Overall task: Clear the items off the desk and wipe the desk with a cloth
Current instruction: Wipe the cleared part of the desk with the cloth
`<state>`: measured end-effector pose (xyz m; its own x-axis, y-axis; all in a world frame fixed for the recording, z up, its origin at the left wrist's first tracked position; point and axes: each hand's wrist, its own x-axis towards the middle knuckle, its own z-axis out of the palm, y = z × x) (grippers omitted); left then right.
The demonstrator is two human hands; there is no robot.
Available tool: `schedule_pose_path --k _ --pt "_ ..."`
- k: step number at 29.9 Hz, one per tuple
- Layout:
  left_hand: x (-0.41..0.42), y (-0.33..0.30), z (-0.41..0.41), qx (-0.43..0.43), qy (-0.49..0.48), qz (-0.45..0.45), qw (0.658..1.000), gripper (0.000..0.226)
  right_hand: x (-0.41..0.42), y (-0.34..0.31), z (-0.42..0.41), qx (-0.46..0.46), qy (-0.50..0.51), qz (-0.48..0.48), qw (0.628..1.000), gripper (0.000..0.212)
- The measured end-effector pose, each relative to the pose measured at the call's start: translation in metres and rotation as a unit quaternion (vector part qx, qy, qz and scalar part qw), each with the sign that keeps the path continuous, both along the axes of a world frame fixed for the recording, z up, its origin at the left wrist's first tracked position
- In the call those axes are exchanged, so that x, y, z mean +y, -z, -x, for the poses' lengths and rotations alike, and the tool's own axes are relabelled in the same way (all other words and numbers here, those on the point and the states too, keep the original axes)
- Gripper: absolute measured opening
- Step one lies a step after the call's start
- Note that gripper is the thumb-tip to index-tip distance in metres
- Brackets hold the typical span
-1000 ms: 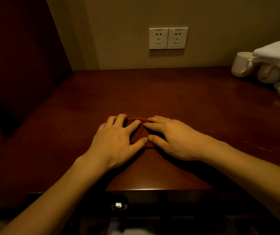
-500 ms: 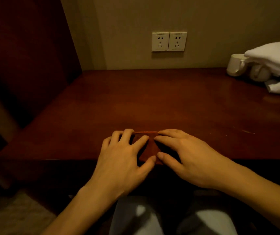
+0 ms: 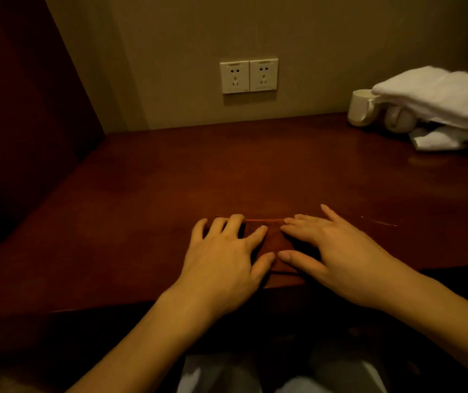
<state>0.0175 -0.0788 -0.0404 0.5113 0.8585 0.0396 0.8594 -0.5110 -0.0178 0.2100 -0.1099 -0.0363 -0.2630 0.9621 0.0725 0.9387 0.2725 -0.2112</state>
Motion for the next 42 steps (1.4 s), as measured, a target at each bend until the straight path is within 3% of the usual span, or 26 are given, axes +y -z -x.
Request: schedule_pose_path --k 7,19,27,36,42 --pt "0.093 -0.009 -0.038 0.053 -0.004 0.027 0.998 0.063 0.095 -0.005 -0.039 -0.029 -0.024 0.041 0.998 0.062" --pt "0.231 -0.004 -0.067 0.034 -0.053 0.052 0.997 0.064 0.242 -0.001 -0.063 -0.032 -0.034 0.029 0.998 0.06" --pt "0.194 -0.012 -0.072 0.055 -0.06 0.044 0.996 0.061 0.208 -0.006 -0.055 -0.036 -0.027 0.038 0.998 0.056" --pt "0.084 -0.016 -0.065 0.1 -0.002 -0.018 0.995 0.063 0.103 -0.004 -0.057 -0.046 -0.045 0.043 0.997 0.057" --pt "0.088 -0.015 -0.06 0.079 -0.002 -0.005 0.997 0.069 0.106 -0.008 -0.061 -0.032 -0.047 0.054 0.997 0.061"
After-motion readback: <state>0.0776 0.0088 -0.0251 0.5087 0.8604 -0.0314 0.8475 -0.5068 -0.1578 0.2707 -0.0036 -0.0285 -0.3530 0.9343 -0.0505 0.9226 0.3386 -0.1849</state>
